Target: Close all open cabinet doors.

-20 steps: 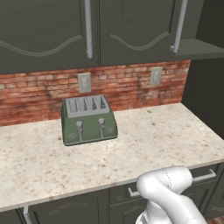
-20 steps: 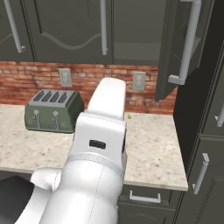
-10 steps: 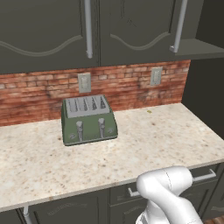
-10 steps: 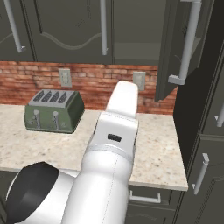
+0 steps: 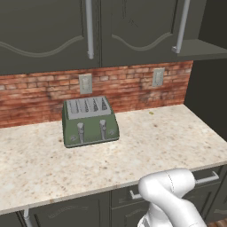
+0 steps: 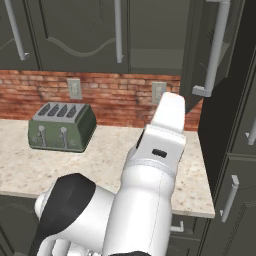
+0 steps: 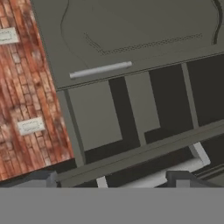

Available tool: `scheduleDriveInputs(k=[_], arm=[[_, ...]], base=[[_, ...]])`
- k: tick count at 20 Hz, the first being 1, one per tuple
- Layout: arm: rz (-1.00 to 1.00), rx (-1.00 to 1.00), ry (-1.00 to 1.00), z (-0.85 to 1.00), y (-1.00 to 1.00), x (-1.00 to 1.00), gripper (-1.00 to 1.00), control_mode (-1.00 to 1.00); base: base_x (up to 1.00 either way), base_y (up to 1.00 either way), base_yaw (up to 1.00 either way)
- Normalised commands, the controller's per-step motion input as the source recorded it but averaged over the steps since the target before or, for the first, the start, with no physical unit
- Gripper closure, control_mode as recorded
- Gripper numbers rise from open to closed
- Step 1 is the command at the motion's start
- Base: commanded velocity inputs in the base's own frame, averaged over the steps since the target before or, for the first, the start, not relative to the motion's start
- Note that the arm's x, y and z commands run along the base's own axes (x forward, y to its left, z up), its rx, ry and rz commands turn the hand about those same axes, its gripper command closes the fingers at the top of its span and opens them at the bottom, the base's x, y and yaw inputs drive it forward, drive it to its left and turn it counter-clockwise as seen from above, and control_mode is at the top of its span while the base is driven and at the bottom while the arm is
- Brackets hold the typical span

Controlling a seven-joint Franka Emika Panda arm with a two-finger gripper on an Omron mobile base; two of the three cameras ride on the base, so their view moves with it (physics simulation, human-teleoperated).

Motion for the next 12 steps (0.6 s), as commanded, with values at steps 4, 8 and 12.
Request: scheduleDriveInputs(k=[4,8,12], arm=[[0.01,0.01,0.00,-0.01,-0.07,0.13,-1.00,-1.00],[0.02,0.00,0.01,-0.19,0.00,0.04,-1.00,-1.00],[0.04,0.00,0.02,-0.31,0.00,0.03,-1.00,-1.00]], base=[[0.00,0.00,0.00],[0.00,0.00,0.00],[0.00,0.00,0.00]])
